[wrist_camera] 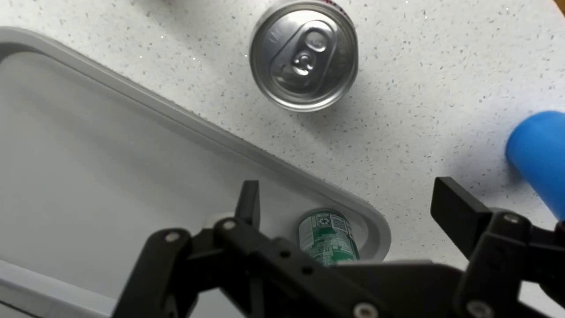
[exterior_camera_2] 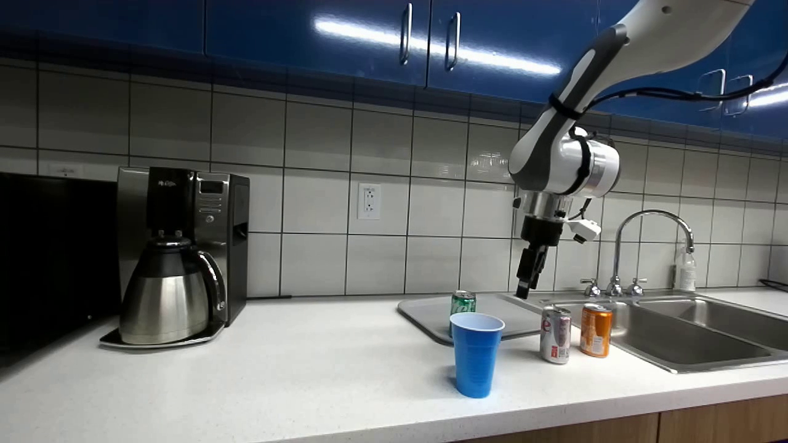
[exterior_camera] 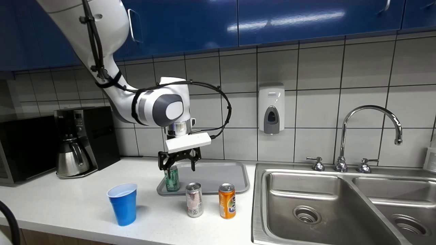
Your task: Move all the cans from the tray to the counter top
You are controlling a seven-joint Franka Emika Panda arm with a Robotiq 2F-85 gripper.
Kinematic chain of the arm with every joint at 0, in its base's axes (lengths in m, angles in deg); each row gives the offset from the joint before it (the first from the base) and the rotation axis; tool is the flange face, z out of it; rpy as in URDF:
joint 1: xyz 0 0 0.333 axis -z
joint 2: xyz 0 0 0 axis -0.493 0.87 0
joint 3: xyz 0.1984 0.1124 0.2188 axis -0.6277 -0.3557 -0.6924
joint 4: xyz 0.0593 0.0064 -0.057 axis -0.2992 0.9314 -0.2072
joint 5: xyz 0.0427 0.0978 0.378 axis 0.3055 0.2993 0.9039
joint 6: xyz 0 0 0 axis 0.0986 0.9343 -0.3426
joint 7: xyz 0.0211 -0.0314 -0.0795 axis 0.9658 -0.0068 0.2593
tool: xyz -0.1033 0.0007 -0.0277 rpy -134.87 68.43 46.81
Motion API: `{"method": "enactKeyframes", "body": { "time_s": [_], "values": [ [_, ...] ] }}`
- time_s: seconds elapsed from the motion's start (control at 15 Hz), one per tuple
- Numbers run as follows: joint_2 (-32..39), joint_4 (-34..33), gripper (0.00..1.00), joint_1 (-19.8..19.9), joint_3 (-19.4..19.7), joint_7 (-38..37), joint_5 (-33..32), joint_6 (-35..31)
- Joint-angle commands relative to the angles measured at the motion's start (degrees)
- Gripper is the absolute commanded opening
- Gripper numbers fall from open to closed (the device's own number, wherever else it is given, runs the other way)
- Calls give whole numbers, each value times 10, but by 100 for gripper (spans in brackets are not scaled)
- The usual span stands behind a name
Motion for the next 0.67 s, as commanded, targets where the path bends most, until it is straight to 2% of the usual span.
{"method": "enactKeyframes", "body": {
  "time_s": [0.0,0.4,0.47,0.6],
  "values": [
    [-6,-13,100,-9,4,32,11,35],
    [4,-18,100,-23,0,25,4,40],
    [3,-5,100,-24,2,13,0,20],
    [5,-5,100,-25,2,12,0,20]
  ]
}}
